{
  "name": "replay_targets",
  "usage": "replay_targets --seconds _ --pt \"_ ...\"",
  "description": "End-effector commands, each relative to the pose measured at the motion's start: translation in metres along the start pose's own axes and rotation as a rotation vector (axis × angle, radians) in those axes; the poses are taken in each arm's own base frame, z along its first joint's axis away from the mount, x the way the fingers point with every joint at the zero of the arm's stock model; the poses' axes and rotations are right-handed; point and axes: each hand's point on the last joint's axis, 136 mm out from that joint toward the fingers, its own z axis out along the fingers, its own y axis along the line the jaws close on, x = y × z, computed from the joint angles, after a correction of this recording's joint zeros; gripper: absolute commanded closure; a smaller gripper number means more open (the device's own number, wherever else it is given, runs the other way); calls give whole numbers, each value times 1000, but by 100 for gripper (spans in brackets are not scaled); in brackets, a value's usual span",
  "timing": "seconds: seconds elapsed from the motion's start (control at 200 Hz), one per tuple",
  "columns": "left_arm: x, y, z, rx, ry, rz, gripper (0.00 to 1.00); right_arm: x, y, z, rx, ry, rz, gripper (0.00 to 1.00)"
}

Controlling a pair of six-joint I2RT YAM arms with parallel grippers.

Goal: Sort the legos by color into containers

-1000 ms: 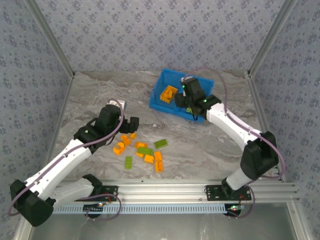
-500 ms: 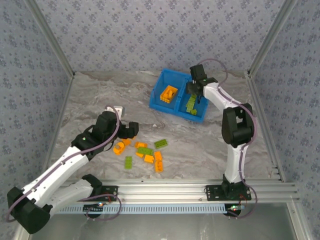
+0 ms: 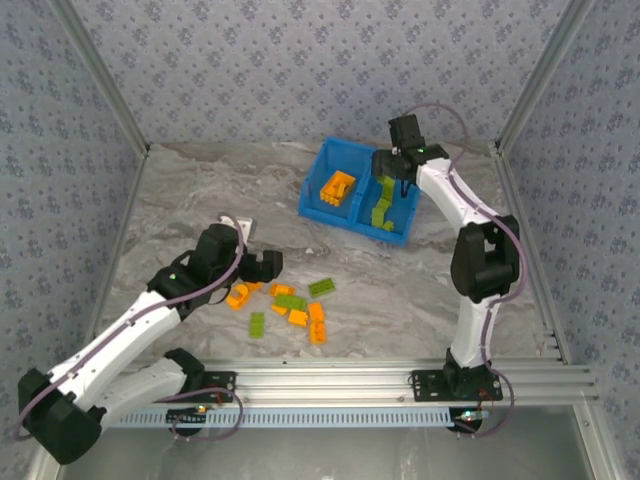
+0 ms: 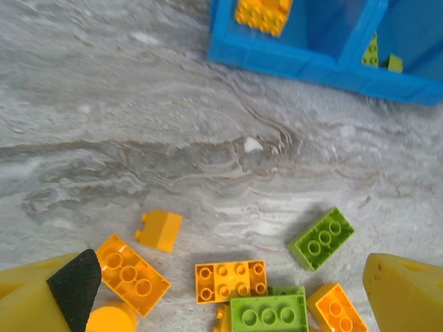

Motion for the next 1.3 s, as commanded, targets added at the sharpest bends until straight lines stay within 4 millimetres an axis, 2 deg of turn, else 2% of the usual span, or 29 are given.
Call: replay_targets --seconds 0.0,0.1,0.295,0.4,0.49,0.53,0.535,0.545,0.695,0.834,0.934,1.129,1.204,1.294 --pt "-7 -37 7 134 28 114 1 -6 6 -42 -52 -33 -7 15" --pt "0 -60 23 167 87 225 1 8 22 -72 -146 -47 6 15" --pt "17 -97 63 209 234 417 4 35 51 -148 -322 -150 -16 11" --pt "26 -106 90 214 331 451 5 53 54 -180 -354 -190 -59 5" --pt "38 -118 107 276 404 471 6 70 49 -196 -371 -182 -58 0" --pt "46 -121 113 298 441 483 6 71 46 -204 -375 -187 -51 0" --pt "47 -121 114 301 445 486 6 80 44 -199 -367 -166 -53 0" --pt "49 -122 115 304 456 491 6 83 43 -198 -365 -160 -53 0" --pt "80 -115 127 280 570 575 7 105 30 -204 -346 -135 -50 0" --pt "99 -107 136 229 615 611 13 114 27 -201 -344 -122 -41 0" --pt "106 -105 144 192 627 620 16 112 30 -199 -369 -120 -39 0" --pt "122 -97 156 109 662 656 38 102 29 -199 -368 -131 -26 0" --pt "122 -91 158 56 659 661 48 102 26 -197 -358 -125 -7 0" --pt "116 -98 158 63 622 640 58 103 21 -195 -354 -111 22 0"
